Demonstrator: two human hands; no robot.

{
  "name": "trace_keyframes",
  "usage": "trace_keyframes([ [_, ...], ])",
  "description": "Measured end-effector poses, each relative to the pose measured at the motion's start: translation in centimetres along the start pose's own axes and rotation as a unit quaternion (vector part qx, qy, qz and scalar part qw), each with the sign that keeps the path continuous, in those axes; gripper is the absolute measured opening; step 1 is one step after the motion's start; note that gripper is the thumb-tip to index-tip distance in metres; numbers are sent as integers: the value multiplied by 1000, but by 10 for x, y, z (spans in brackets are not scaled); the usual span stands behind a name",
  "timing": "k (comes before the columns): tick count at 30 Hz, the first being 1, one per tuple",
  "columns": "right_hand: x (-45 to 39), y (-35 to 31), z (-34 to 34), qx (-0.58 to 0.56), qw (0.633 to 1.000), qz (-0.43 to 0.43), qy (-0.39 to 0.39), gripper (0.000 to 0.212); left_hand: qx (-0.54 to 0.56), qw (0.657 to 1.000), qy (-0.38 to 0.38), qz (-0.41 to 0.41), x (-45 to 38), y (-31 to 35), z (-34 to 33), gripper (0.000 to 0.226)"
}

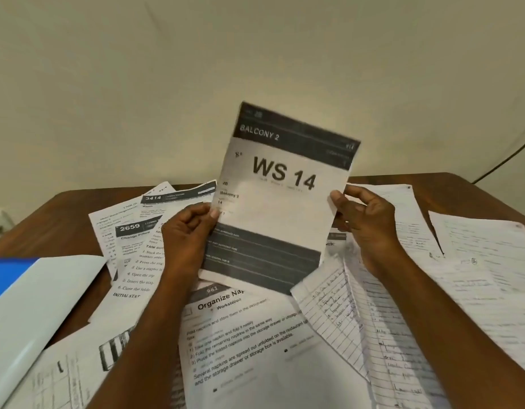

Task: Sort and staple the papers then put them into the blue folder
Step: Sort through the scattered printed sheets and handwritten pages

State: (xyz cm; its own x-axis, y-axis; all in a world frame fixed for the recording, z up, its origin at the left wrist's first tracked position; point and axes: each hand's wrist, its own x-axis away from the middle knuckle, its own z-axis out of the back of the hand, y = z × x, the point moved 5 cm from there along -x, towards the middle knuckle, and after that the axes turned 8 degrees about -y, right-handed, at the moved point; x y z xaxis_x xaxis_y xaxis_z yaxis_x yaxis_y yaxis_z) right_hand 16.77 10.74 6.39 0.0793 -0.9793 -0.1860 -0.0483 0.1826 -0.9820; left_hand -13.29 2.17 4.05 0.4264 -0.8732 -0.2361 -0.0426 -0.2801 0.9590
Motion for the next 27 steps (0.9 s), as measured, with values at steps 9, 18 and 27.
trace_keyframes([
  [9, 16, -29, -34, -49, 989, -26, -135, 14, 4, 990, -130, 61, -14, 61, 11, 37],
  [18, 44, -2, -51, 187, 886, -240, -350, 25, -3, 959, -214, 185, -12, 16, 54, 84],
  [27, 25, 26, -27, 131, 920, -243, -278, 36, -70, 919, -274, 276, 10, -19, 20, 51],
])
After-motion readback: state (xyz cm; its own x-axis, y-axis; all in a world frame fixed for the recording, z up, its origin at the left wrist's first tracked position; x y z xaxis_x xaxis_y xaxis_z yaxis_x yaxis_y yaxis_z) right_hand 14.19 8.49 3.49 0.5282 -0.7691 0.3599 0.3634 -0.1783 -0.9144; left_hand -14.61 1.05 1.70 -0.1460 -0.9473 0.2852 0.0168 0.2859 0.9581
